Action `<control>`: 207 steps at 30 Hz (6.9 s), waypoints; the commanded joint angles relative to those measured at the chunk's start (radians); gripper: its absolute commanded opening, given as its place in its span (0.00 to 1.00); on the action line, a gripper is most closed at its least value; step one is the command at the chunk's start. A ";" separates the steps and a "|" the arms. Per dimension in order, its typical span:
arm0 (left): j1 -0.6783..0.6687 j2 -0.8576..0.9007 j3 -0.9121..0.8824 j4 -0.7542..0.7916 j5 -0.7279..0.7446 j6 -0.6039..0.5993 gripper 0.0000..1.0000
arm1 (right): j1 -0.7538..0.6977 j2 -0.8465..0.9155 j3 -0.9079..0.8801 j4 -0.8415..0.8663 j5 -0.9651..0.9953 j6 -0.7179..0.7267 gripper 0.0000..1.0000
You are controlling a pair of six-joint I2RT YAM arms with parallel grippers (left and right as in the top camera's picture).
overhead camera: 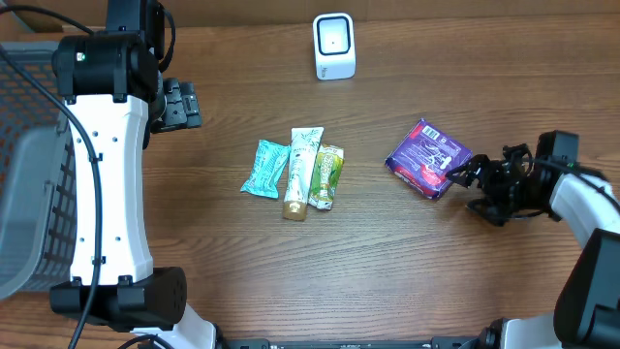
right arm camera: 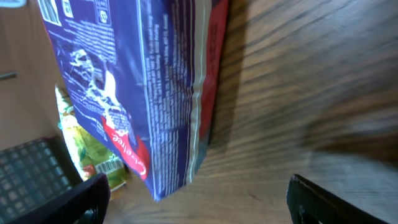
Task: Scan the item barcode
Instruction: 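Lift the purple pack with the right gripper and rotate it, then carry the purple pack to the white scanner and hold it there, then move the purple pack right and set it on the table edge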
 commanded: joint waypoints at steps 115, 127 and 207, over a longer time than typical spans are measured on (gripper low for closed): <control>0.000 -0.015 0.016 0.002 -0.006 0.011 0.99 | 0.793 0.724 0.924 1.165 1.409 -1.733 0.04; 0.000 -0.015 0.016 0.003 -0.006 0.011 1.00 | 0.776 0.737 0.924 1.167 1.446 -1.687 0.04; 0.000 -0.015 0.016 0.003 -0.006 0.011 0.99 | 0.035 0.079 0.215 -0.127 0.327 -0.312 0.04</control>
